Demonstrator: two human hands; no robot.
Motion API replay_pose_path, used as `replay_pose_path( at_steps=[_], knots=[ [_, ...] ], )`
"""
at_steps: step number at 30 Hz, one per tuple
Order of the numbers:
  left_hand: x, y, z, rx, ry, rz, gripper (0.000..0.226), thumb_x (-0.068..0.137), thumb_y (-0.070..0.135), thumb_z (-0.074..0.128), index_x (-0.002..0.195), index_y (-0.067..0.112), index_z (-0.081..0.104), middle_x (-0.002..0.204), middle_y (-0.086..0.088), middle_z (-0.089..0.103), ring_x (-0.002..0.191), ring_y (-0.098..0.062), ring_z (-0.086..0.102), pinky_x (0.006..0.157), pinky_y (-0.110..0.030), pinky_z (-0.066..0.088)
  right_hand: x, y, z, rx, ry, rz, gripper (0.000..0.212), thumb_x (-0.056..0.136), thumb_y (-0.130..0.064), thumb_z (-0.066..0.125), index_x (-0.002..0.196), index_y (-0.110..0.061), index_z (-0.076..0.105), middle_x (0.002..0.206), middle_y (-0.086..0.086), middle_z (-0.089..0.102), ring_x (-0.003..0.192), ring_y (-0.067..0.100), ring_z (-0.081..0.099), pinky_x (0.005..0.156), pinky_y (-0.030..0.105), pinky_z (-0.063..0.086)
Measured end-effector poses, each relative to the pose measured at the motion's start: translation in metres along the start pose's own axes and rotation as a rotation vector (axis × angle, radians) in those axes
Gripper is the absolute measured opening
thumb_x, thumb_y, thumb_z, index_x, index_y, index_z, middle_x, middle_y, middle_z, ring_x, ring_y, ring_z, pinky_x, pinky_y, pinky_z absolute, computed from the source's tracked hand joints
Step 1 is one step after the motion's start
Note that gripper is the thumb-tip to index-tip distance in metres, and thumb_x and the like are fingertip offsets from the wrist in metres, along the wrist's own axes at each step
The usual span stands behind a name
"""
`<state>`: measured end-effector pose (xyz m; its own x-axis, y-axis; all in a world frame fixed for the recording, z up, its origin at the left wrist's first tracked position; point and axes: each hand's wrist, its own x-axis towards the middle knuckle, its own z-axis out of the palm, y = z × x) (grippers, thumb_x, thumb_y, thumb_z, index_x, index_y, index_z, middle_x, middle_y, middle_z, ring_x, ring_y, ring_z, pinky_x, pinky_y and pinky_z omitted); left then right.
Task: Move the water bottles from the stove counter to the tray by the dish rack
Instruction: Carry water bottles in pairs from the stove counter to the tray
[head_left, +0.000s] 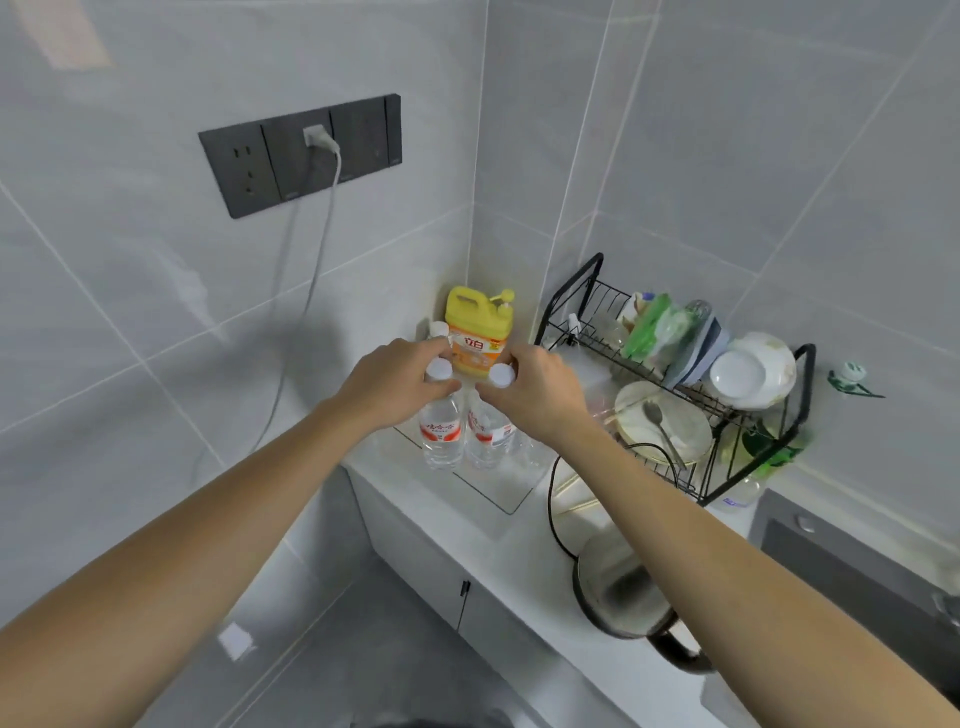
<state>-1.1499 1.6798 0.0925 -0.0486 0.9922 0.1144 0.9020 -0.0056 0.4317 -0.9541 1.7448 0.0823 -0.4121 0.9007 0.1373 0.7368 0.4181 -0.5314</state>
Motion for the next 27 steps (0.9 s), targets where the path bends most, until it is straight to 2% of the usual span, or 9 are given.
replay_pose_path(
  at_steps=[4,8,12,15,18,21,23,25,27],
  knots=[
    [0.039,-0.007,0.012,0.009,-0.011,0.016,0.027,0.092,0.048,0.068,0.110,0.030,0.059,0.083,0.007,0.060,0.077,-0.020,0.058,0.058,-0.030,0.034,0.035,0.016,0.009,-0.012,0.007,0.025,0.033,0.081,-0.049,0.075,0.091,-0.020,0.062,0.084,0.001,0.068,0.081,0.028,0.063,0.063,0.036,0.047],
    [0.077,-0.023,0.026,0.014,-0.049,0.015,0.032,0.091,0.050,0.068,0.107,0.023,0.059,0.083,0.000,0.064,0.083,-0.026,0.059,0.065,-0.035,0.042,0.065,0.025,0.018,-0.044,0.007,0.062,0.040,0.083,-0.065,0.070,0.086,-0.027,0.056,0.084,-0.003,0.067,0.080,0.025,0.062,0.065,0.035,0.044],
    [0.106,-0.041,0.044,0.039,-0.107,0.040,0.034,0.091,0.052,0.067,0.107,0.024,0.058,0.086,0.002,0.058,0.093,-0.029,0.058,0.066,-0.035,0.041,0.084,0.034,0.031,-0.077,-0.025,0.094,0.037,0.085,-0.058,0.072,0.095,-0.025,0.060,0.090,-0.003,0.067,0.085,0.024,0.061,0.067,0.033,0.039],
    [0.122,-0.051,0.057,0.048,-0.157,0.052,0.033,0.092,0.049,0.066,0.111,0.023,0.058,0.096,0.000,0.055,0.106,-0.033,0.056,0.079,-0.041,0.049,0.093,0.040,0.041,-0.085,-0.024,0.141,0.036,0.086,-0.050,0.074,0.100,-0.019,0.063,0.092,0.000,0.068,0.087,0.025,0.062,0.067,0.033,0.039],
    [0.134,-0.055,0.070,0.053,-0.196,0.064,0.029,0.094,0.044,0.065,0.111,0.022,0.058,0.101,-0.002,0.063,0.111,-0.035,0.057,0.095,-0.047,0.043,0.101,0.045,0.051,-0.100,-0.036,0.201,0.034,0.087,-0.045,0.074,0.099,-0.016,0.061,0.093,0.003,0.066,0.085,0.027,0.060,0.066,0.033,0.038],
    [0.144,-0.060,0.084,0.071,-0.205,0.046,0.028,0.094,0.042,0.066,0.112,0.021,0.060,0.097,0.002,0.056,0.116,-0.033,0.054,0.103,-0.050,0.040,0.108,0.049,0.061,-0.106,-0.037,0.246,0.033,0.087,-0.050,0.073,0.092,-0.022,0.056,0.089,0.002,0.063,0.084,0.027,0.059,0.066,0.034,0.040],
    [0.149,-0.066,0.092,0.078,-0.231,0.034,0.029,0.094,0.043,0.065,0.113,0.022,0.060,0.100,0.001,0.058,0.114,-0.032,0.056,0.098,-0.046,0.042,0.110,0.052,0.069,-0.117,-0.052,0.260,0.034,0.087,-0.051,0.072,0.094,-0.022,0.057,0.089,0.002,0.064,0.085,0.028,0.060,0.068,0.036,0.044],
    [0.154,-0.073,0.099,0.081,-0.265,0.033,0.030,0.095,0.043,0.063,0.115,0.021,0.058,0.102,0.001,0.056,0.109,-0.032,0.058,0.082,-0.039,0.041,0.112,0.055,0.079,-0.115,-0.066,0.269,0.036,0.088,-0.052,0.072,0.096,-0.021,0.057,0.089,0.002,0.064,0.086,0.028,0.061,0.071,0.038,0.048],
    [0.158,-0.078,0.104,0.092,-0.285,0.039,0.030,0.096,0.042,0.062,0.117,0.021,0.056,0.101,0.002,0.051,0.106,-0.031,0.058,0.074,-0.035,0.037,0.115,0.058,0.086,-0.118,-0.071,0.282,0.037,0.088,-0.054,0.071,0.097,-0.022,0.055,0.089,0.001,0.062,0.085,0.028,0.060,0.071,0.038,0.048]
  ],
)
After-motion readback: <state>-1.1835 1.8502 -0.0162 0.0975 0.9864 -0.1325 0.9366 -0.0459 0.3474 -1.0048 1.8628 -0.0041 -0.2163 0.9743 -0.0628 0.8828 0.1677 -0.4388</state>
